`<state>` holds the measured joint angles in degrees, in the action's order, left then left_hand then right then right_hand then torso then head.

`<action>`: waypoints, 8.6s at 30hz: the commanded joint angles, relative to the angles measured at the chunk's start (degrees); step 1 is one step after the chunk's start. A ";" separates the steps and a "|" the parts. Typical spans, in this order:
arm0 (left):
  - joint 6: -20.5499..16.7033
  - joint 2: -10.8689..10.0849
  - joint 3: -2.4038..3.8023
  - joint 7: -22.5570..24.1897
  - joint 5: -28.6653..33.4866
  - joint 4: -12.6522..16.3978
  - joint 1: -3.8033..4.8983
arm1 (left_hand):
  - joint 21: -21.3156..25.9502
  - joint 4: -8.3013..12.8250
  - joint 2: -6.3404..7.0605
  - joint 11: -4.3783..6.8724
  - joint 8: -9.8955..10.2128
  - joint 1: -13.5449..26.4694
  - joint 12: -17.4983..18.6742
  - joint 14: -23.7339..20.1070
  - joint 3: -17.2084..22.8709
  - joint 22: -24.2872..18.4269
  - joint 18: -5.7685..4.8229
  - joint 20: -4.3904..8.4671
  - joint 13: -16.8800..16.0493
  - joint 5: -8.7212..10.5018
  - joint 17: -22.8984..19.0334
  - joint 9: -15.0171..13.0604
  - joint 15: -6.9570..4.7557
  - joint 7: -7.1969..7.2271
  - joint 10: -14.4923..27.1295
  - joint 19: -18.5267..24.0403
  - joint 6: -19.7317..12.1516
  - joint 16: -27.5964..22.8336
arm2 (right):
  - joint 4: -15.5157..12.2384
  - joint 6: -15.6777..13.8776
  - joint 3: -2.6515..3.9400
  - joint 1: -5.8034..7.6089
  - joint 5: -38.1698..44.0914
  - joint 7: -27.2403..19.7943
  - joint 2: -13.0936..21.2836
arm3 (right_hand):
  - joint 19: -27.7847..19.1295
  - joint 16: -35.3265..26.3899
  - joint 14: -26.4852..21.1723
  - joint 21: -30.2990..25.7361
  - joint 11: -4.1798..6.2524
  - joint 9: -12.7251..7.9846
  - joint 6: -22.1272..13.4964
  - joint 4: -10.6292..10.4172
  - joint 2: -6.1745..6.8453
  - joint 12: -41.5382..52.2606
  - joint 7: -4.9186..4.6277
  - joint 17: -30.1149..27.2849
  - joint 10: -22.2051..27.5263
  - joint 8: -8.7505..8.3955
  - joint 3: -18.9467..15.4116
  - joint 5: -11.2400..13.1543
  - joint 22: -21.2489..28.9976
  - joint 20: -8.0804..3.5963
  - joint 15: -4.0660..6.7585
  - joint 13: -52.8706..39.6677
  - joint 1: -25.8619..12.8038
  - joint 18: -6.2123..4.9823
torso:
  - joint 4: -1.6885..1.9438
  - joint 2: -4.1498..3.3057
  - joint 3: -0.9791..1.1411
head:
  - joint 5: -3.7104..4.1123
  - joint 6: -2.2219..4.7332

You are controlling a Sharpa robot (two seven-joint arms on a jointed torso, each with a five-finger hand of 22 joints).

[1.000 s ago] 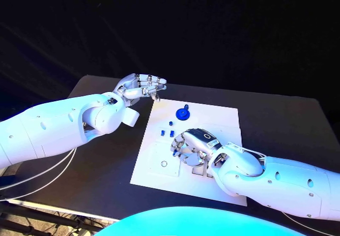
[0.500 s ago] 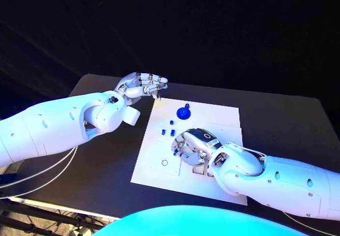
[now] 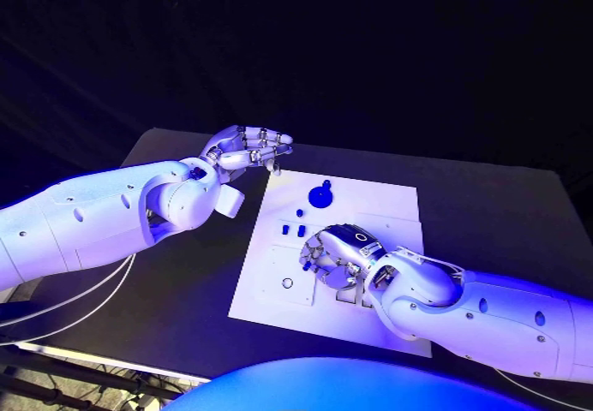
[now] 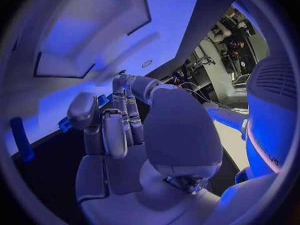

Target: Assemble the parts on the task board

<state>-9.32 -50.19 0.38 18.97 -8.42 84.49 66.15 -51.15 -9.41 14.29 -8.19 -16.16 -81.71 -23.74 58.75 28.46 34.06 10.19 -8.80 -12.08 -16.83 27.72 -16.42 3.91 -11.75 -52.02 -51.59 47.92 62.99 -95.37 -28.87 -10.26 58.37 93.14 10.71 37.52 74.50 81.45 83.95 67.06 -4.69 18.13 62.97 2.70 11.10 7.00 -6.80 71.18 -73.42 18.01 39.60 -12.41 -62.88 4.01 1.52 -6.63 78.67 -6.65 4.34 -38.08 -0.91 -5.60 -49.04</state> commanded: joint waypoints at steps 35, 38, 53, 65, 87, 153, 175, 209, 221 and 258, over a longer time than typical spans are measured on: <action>0.95 0.10 0.04 -0.10 0.09 -0.02 0.03 | 0.47 0.07 -0.07 0.03 -0.27 -0.35 -0.31 -0.57 -0.50 -0.14 0.30 -0.39 0.10 -0.18 -0.03 0.06 -0.09 -0.02 0.67 0.06 -0.64 -0.31 | -0.44 1.75 -0.27 -0.13 1.66 2.87 0.10 | -4.73 -0.97 1.68 -5.02 -1.10 -0.63 -6.90 1.35 1.27 -3.18 -2.35 -3.21 8.20 -4.52 0.59 -0.08 4.48 2.15 -2.22 1.55 -1.57 -1.11 | -0.03 0.04 0.00 | 0.42 0.52; 0.98 0.09 0.04 -0.19 0.08 -0.04 0.03 | 0.47 0.07 -0.07 0.03 -0.27 -0.35 -0.31 -0.57 -0.50 -0.14 0.30 -0.39 0.10 -0.18 -0.03 0.06 -0.09 -0.02 0.67 0.06 -0.64 -0.31 | -0.95 1.23 -0.26 -0.12 1.64 2.88 0.50 | -5.19 -1.16 1.52 -5.37 -1.32 -0.66 -7.17 1.63 1.48 -2.97 -2.43 -3.68 9.44 -4.80 0.67 -0.05 4.79 2.31 -2.40 1.81 -1.46 -1.24 | -0.01 0.04 0.01 | 0.52 0.63; 1.12 -0.12 0.02 -0.33 0.05 -0.09 0.03 | 0.52 0.20 -0.32 0.01 -0.40 -0.68 -0.44 -0.74 -0.44 -0.16 0.33 -0.39 0.12 -0.24 -0.03 0.07 -0.08 -0.02 0.91 0.10 -0.72 -0.31 | -6.44 0.06 0.08 3.13 -1.36 3.49 6.74 | -5.49 -1.29 1.38 -4.98 -1.56 -0.59 -7.01 2.43 1.69 -1.76 -2.66 -4.19 10.73 -5.08 0.99 -0.03 4.30 2.51 -2.57 2.07 -0.99 -1.30 | -0.03 0.04 -0.02 | 2.12 1.72; 1.32 -0.33 -0.04 -0.24 0.04 0.03 0.03 | 0.53 0.22 -0.30 -0.01 -0.44 -0.69 -0.47 -0.78 -0.49 -0.16 0.32 -0.40 0.13 -0.22 -0.03 0.08 -0.07 -0.03 1.00 0.11 -0.76 -0.30 | -7.61 9.33 0.35 9.46 -7.78 5.99 14.85 | -4.54 -0.39 1.49 -8.46 -1.35 -0.35 -9.29 -2.80 3.63 3.74 -2.29 -3.83 15.28 -7.10 -13.40 -0.20 6.16 3.09 -2.82 2.24 -3.99 -1.30 | -0.04 0.03 -0.04 | 3.91 2.46; 1.18 -0.35 -0.06 0.20 -1.21 0.03 0.03 | 0.54 0.26 -0.28 -0.01 -0.49 -0.74 -0.53 -0.84 -0.57 -0.16 0.32 -0.41 0.14 -0.21 -0.02 0.09 -0.05 -0.01 1.12 0.13 -0.82 -0.29 | -4.76 13.62 0.18 9.42 -5.59 5.26 14.92 | -2.49 0.48 1.35 -10.85 -1.32 -0.17 -9.28 -15.92 -0.92 13.16 -2.20 -4.01 20.84 -9.16 -35.32 -0.56 6.04 3.15 -2.82 2.59 10.18 -1.14 | 0.06 -0.04 -0.04 | 4.08 2.27; 1.27 0.93 -0.11 -0.21 -1.47 -1.11 0.02 | 0.55 0.26 -0.53 -0.03 -0.78 -0.87 -0.84 -0.97 -0.67 -0.15 0.32 -0.43 0.14 -0.19 -0.01 0.08 -0.03 -0.03 1.28 0.16 -0.82 -0.23 | -8.51 7.10 0.47 7.80 -10.65 1.88 3.37 | 0.41 2.60 2.52 -4.31 1.94 6.04 -1.04 -9.53 0.76 8.81 -0.05 0.17 2.40 -2.63 -1.97 -0.13 -3.18 0.41 0.00 0.42 3.04 0.06 | 0.08 0.00 -0.06 | 2.03 1.61; 1.44 1.08 -0.13 -0.37 -1.45 -0.91 0.02 | 0.56 0.25 -0.56 -0.03 -0.85 -0.87 -0.93 -1.00 -0.72 -0.15 0.32 -0.44 0.15 -0.19 -0.01 0.09 -0.02 -0.03 1.33 0.17 -0.84 -0.21 | -4.99 11.51 -0.06 4.39 -8.70 2.56 -1.93 | 0.15 2.50 2.45 -4.77 1.91 6.20 -1.24 -9.26 0.58 8.67 -0.10 -0.09 2.46 -2.59 -1.90 -0.14 -2.83 0.42 -0.02 0.37 2.83 -0.04 | 0.01 -0.03 0.04 | 0.43 0.96; 1.89 1.04 -0.13 -0.83 -1.53 -1.00 0.03 | 0.58 0.23 -0.54 -0.05 -0.92 -0.86 -1.04 -1.05 -0.83 -0.15 0.33 -0.45 0.17 -0.19 -0.01 0.12 -0.01 -0.06 1.46 0.20 -0.99 -0.18 | -4.51 11.69 -0.20 3.46 -1.32 7.76 -3.33 | 0.12 2.48 2.45 -4.85 1.82 6.76 -1.63 -8.22 0.59 8.28 -0.20 -0.03 2.52 -2.36 -2.02 -0.05 -2.98 0.49 -0.10 0.16 1.91 -0.03 | 0.03 0.00 -0.06 | 0.25 0.82; 1.96 1.07 -0.13 -0.93 -1.55 -1.03 0.03 | 0.59 0.22 -0.53 -0.07 -0.96 -0.86 -1.07 -1.08 -0.88 -0.15 0.32 -0.46 0.18 -0.19 -0.01 0.13 0.00 -0.06 1.55 0.21 -1.02 -0.17 | -4.50 16.27 -0.77 3.18 -0.18 7.35 -5.01 | -0.27 2.34 2.37 -5.68 1.74 7.26 -2.16 -7.45 1.13 7.70 -0.20 -0.35 2.99 -2.27 -3.42 0.11 -2.56 0.62 -0.20 -0.04 0.41 -0.15 | 0.01 0.00 -0.04 | 0.29 0.74; 2.56 0.79 -0.19 -1.38 -1.56 -1.02 0.02 | 0.62 0.19 -0.56 -0.09 -1.04 -0.86 -1.14 -1.16 -0.94 -0.16 0.32 -0.47 0.20 -0.18 -0.01 0.14 0.03 -0.07 1.68 0.25 -1.07 -0.18 | -7.77 9.16 -0.61 3.19 0.52 8.19 -0.73 | -1.91 0.46 1.50 -13.01 1.64 3.81 -16.26 -6.48 3.82 11.13 -0.21 -3.70 8.13 -11.42 -8.31 -0.10 2.02 0.87 -0.34 -2.68 -2.16 -1.18 | -0.08 0.07 -0.01 | 0.93 1.49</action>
<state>-7.88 -49.43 0.17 17.50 -9.97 83.34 66.15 -50.71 -9.25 13.84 -8.19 -16.86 -82.16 -24.62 57.94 27.98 33.98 10.18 -9.00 -11.92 -16.83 27.72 -16.38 3.91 -11.95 -50.79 -51.39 47.31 62.99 -102.86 -17.14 -10.89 61.55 93.25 19.65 36.69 72.56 82.23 84.02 54.21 -3.57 21.98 46.94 -3.78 14.65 17.96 -7.06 67.41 -65.27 6.73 31.48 -12.32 -60.79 5.10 0.82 -9.24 76.47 -7.53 4.29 -38.05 -0.90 -4.80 -47.66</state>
